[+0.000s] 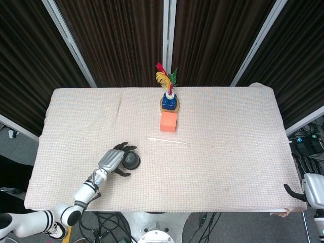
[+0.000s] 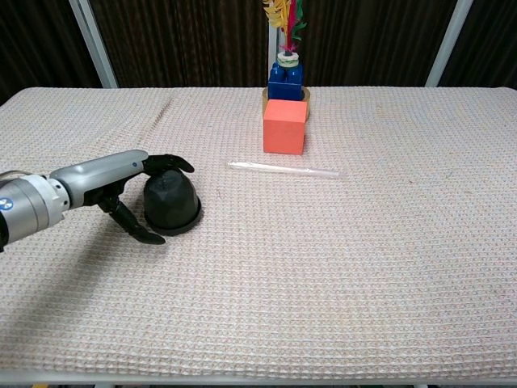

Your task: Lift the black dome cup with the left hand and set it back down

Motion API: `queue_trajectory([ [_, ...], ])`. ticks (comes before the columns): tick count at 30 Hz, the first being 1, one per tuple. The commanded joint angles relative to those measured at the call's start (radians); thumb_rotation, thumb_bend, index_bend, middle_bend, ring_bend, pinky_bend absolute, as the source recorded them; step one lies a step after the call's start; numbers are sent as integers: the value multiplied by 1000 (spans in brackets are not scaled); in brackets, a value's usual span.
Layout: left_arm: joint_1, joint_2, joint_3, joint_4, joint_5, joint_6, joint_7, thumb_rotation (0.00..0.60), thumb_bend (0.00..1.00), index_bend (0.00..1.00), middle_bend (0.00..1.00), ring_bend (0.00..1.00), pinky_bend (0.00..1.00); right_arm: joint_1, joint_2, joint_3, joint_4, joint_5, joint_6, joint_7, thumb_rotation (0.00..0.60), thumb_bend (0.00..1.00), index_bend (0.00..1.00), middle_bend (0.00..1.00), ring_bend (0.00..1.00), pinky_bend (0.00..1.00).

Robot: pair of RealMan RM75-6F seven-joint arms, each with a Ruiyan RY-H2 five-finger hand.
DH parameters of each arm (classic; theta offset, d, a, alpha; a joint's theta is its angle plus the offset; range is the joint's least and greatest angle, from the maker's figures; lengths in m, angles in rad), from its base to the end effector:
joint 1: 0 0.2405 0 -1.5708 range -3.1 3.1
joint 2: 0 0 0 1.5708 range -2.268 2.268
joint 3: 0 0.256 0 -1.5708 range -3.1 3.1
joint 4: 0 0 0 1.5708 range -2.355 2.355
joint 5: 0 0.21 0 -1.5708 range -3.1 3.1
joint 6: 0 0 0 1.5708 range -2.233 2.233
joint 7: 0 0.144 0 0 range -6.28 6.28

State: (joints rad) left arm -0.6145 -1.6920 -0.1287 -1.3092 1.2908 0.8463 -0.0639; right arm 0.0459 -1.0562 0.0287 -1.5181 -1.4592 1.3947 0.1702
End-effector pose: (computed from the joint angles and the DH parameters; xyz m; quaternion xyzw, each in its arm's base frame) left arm -0.1877 0.3034 -0.0732 -0.7020 -0.5221 -0.3734 0.3085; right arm -0.3534 -0.1639 0.1802 0.5790 -0.4437 0.3433 0.5916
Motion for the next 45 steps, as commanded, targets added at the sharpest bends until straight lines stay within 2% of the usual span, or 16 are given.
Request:
queue_trajectory([
  [1, -6, -10, 1, 15, -1, -2, -4, 600, 17, 122, 171, 13, 99, 1, 0, 2, 0, 2, -1, 1, 600, 163, 0, 0, 0, 0],
  [45, -15, -50, 13, 84, 1, 46, -2, 600, 72, 167, 288, 44, 118, -1, 8, 10, -1, 23, -11, -2, 600, 163, 0, 0, 0, 0],
])
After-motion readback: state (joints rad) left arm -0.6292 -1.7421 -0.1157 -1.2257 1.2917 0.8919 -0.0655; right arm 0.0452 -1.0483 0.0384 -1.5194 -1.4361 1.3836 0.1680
